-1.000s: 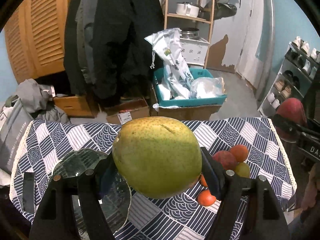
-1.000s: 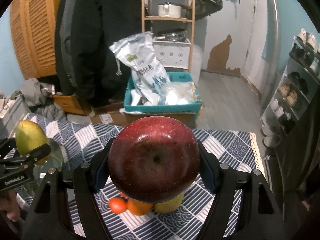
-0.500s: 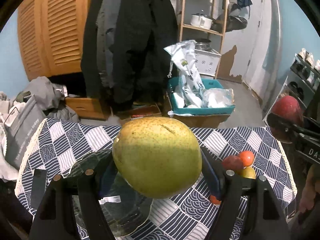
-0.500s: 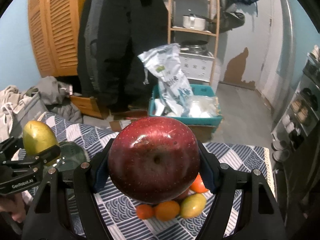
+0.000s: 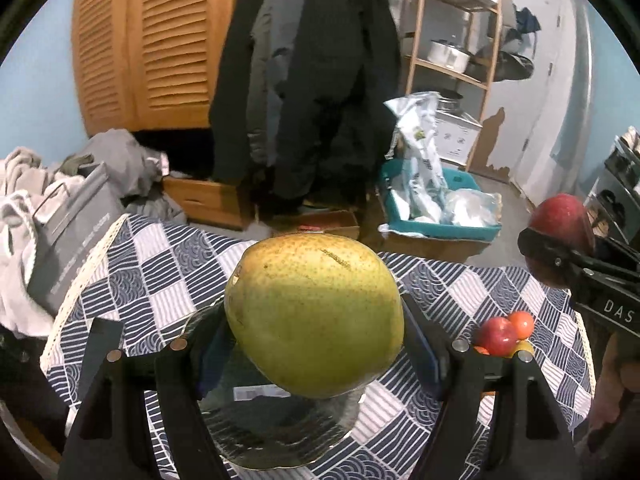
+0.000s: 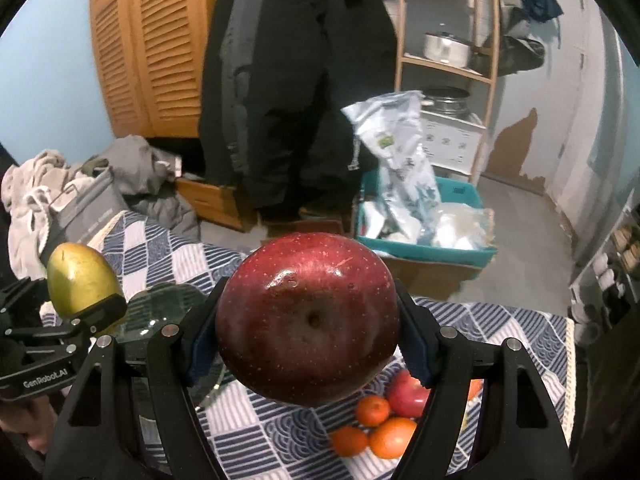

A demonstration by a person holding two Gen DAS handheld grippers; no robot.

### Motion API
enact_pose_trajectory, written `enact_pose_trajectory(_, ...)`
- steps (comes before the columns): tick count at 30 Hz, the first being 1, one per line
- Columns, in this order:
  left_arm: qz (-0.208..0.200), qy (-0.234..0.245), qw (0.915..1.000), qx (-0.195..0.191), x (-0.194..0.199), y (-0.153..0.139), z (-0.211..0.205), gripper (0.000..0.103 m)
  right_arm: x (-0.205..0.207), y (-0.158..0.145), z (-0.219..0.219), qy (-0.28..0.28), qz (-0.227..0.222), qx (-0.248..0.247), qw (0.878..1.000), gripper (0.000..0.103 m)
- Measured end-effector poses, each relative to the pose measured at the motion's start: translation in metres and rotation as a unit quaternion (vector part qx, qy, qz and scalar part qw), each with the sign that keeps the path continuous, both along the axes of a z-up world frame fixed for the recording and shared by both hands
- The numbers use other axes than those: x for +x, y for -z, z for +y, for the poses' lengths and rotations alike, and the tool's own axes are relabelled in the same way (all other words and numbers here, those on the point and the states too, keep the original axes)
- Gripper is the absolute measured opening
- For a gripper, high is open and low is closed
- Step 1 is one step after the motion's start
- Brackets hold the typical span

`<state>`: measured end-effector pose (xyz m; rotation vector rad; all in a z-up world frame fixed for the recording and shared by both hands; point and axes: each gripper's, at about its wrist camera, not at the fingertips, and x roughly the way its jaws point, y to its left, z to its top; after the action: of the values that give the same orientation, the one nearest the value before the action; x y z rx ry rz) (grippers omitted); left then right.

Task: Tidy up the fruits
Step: 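Carry the pear and apple in both grippers over the glass bowl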

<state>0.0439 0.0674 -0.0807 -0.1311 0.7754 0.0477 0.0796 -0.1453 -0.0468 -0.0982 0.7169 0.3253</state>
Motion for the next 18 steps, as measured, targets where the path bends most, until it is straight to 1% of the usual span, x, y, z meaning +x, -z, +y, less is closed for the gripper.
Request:
enact_pose_trajectory(6,0.008,-0.023,0.9997,0.003,-0.003,0.009,0.025,0.078,0.007,0.009,0.031,-0.025,0.014,-0.001,1.0,0.075)
enact_pose_trajectory(9,0.019,-0.036,0.9992,0.001,-0.002,0.016,0.037,0.078,0.012,0.015,0.046,-0.037,0.024,-0.001,0.999,0.075)
enact_pose_trajectory(14,0.045,-0.053,0.9976,0.001,-0.001,0.038,0.055,0.078,0.02,0.03,0.073,-0.061,0.045,-0.004,0.997,0.075)
enact_pose_trajectory(18,0.068,-0.067,0.9954,0.001,0.001,0.056,0.066,0.078,0.026,0.05,0.097,-0.081,0.063,-0.012,0.995,0.075)
